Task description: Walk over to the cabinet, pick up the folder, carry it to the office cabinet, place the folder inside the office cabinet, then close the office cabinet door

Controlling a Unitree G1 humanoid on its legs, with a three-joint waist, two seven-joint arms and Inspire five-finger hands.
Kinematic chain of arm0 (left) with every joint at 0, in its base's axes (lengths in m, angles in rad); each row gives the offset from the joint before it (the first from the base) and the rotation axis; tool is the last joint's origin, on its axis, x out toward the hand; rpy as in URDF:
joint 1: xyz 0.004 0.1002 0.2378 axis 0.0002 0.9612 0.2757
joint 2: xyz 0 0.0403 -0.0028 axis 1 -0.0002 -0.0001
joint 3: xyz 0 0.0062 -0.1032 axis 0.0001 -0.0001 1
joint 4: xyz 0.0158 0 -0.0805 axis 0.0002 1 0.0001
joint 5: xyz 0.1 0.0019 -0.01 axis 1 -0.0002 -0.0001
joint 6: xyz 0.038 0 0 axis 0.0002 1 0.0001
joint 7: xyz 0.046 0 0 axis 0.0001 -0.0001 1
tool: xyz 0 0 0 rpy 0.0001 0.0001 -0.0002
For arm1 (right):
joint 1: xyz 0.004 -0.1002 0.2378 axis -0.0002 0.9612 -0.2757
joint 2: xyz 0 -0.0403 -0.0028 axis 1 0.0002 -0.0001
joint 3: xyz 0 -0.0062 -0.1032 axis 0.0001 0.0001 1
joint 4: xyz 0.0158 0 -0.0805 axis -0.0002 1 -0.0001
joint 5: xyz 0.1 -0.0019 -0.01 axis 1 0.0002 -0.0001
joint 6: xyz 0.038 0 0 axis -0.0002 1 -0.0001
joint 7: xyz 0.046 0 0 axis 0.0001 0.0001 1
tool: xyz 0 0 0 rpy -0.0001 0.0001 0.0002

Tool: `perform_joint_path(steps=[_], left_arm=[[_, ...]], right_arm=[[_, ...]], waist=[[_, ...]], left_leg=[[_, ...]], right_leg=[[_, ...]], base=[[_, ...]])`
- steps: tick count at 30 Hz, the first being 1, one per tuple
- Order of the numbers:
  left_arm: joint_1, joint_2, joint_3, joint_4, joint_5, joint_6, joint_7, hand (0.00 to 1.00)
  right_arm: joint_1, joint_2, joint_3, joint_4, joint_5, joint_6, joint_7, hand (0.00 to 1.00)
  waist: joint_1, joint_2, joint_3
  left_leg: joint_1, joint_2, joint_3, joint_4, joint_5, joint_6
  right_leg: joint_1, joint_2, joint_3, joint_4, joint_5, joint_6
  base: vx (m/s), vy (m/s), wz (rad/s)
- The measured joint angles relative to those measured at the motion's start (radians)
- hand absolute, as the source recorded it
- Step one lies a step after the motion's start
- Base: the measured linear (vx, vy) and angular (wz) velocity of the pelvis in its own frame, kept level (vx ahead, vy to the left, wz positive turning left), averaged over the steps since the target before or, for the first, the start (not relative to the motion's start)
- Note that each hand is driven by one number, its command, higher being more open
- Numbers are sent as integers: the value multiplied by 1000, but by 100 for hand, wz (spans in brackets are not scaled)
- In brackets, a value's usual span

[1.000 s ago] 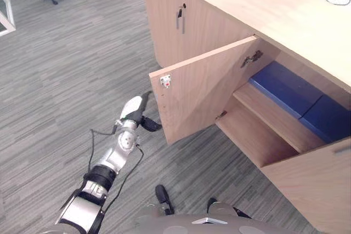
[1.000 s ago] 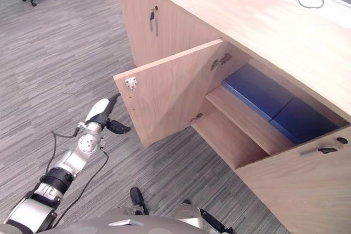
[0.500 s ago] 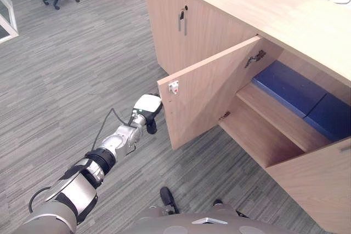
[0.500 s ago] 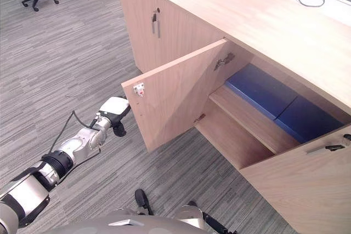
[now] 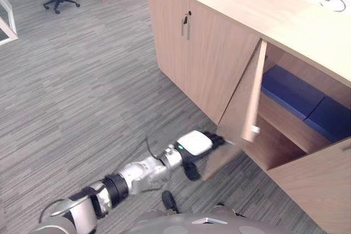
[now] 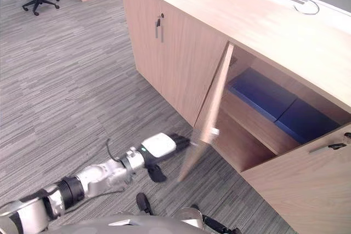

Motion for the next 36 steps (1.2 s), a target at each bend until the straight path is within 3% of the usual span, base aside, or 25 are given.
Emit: perform_joint_path(steps=[5,15,18,22,24,29,30,32,33,34,36], left_arm=[[-8,-119,-3,0,-66,-6,26,100],[4,-128,5,71,-109,-10,16,100],[81,-147,145,234,-120,18,-32,100],[136,-160,368,474,-269,128,-123,100],[159,-146,521,611,-350,183,-146,100],[258,-150,920,810,-458,245,-76,100],[295,-157,1019,828,-526,259,-46,100],[351,-157,1142,828,-612,276,8,100],[365,-158,1181,825,-620,278,27,100],[383,-161,1233,818,-629,275,48,100],[400,-187,1297,784,-662,270,67,100]], right_arm=[[-2,-9,35,2,1,0,-14,100],[-4,-9,54,3,1,1,-31,100],[-7,-8,54,4,1,6,-29,100],[-30,-6,52,7,1,32,0,100],[-50,5,52,7,1,43,27,100],[-62,23,29,10,4,42,51,100],[-64,28,16,19,7,42,55,100],[-63,35,-8,24,13,40,58,100],[-60,31,-17,24,25,39,57,100],[-53,24,-26,23,46,35,56,100],[-49,22,-35,24,52,27,47,100]], waist=[[-12,8,-5],[-11,-3,-7],[-12,-8,-8],[-11,-20,-2],[-9,-41,10],[-6,-60,16],[-4,-63,16],[14,-64,33],[29,-57,43],[49,-32,57],[61,-21,68]], left_leg=[[3,1,0,0,0,0],[25,8,0,0,-5,-7],[30,10,1,0,-5,-7],[38,18,7,2,-5,-7],[44,29,20,4,-5,-8],[68,47,52,3,-15,-25],[84,58,74,6,-32,-49],[47,133,117,186,-131,-69],[10,199,126,326,-200,-84],[-31,272,104,484,-251,-89],[-96,317,-31,626,-249,-90]], right_leg=[[2,1,0,-2,-2,-3],[38,12,-2,-35,-4,-7],[45,14,-3,-43,-4,-6],[53,22,2,-52,0,1],[53,31,17,-56,6,9],[65,45,42,-66,5,8],[72,52,55,-62,-2,-3],[66,71,79,-25,-25,-40],[66,96,98,-11,-32,-49],[65,137,137,0,-41,-52],[52,170,181,30,-51,-59]], base=[[-3,-4,-1],[17,-40,-2],[28,-46,-3],[15,-50,-6],[-8,-62,-20],[-4,-64,-21],[9,-76,-48],[14,-109,-63],[-5,-156,-74],[-5,-169,-73],[-1,-99,-65]])
